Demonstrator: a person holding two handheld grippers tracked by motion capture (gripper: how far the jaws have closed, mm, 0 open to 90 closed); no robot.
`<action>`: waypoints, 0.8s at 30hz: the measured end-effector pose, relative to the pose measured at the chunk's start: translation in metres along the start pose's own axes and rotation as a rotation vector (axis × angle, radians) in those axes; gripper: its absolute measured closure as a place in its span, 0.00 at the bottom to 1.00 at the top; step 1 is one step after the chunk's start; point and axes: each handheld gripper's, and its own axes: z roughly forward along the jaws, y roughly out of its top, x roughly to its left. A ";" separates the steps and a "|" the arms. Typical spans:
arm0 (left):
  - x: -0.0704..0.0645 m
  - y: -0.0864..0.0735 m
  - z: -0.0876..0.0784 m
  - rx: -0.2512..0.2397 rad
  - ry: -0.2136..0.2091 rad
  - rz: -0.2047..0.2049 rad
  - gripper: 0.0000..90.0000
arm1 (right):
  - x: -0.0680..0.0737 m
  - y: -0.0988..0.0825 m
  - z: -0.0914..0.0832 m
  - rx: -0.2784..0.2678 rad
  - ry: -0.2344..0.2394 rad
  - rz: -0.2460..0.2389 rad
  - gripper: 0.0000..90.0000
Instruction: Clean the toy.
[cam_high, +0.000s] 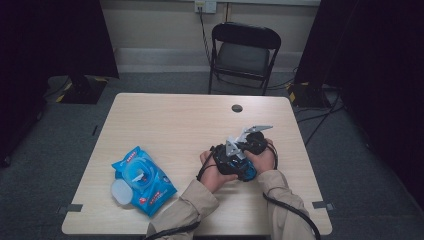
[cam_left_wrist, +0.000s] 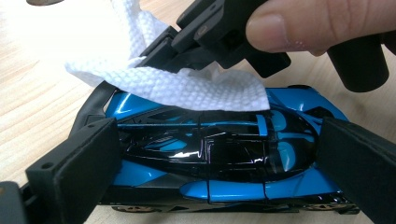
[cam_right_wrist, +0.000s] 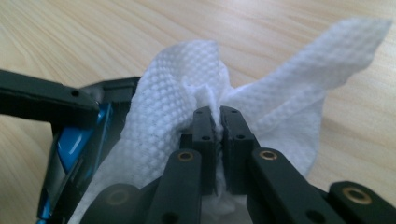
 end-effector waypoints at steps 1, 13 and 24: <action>0.000 0.000 0.000 0.001 0.000 -0.001 0.00 | 0.000 -0.001 0.000 0.016 -0.007 -0.013 0.95; 0.000 0.001 0.000 0.003 0.000 -0.003 0.00 | 0.001 -0.004 -0.002 0.017 -0.005 -0.045 0.95; 0.000 0.001 0.000 0.005 0.000 -0.004 0.00 | -0.001 -0.010 -0.008 0.010 0.012 -0.057 0.95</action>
